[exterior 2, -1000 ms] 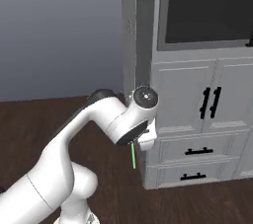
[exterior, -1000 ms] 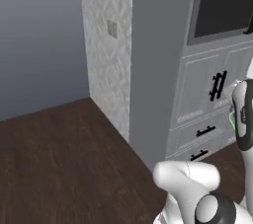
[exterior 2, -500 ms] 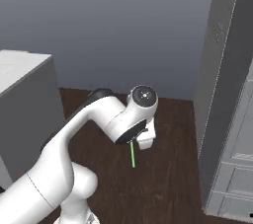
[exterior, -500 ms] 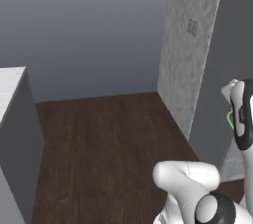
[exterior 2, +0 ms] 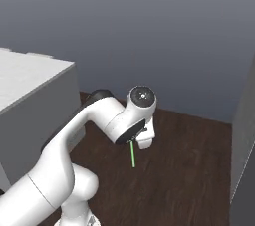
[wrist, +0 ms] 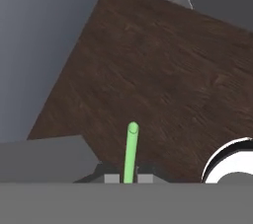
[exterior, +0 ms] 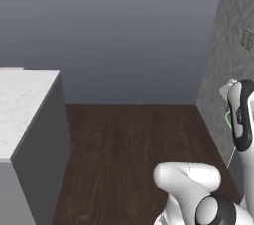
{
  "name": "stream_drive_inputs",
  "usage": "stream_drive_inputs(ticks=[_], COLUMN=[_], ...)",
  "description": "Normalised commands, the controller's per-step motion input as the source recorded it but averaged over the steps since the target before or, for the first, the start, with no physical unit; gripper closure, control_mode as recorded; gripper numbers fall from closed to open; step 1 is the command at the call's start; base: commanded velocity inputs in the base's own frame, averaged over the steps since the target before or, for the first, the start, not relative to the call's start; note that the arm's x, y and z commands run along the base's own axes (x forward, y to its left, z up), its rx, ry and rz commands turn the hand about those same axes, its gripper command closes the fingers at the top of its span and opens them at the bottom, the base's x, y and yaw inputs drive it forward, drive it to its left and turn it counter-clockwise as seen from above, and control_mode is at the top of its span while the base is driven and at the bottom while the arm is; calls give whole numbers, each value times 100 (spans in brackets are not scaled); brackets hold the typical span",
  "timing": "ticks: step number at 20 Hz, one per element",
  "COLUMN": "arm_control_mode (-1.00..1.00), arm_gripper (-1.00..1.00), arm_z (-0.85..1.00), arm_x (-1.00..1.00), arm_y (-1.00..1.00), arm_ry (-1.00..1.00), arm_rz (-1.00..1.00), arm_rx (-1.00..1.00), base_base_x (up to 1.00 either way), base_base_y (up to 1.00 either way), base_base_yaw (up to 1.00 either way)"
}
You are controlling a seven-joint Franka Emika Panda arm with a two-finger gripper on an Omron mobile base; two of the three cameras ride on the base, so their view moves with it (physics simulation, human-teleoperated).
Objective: Take a straw from the drawer in front and place it inside the glass cup on the dining counter.
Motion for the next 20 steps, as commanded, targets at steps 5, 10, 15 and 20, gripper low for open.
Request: stream_drive_inputs(ticks=[5,10,15,20], arm_control_mode=[100,100,100,100], arm_gripper=[100,100,100,100], arm_z=[0,0,0,0], arm_x=[0,0,0,0], arm_y=[0,0,0,0], arm_ry=[0,0,0,0], arm_rz=[0,0,0,0], arm_rx=[0,0,0,0], base_base_x=[100,100,100,100], base_base_y=[-5,-15,-32,-37], base_base_yaw=[35,38,44,50])
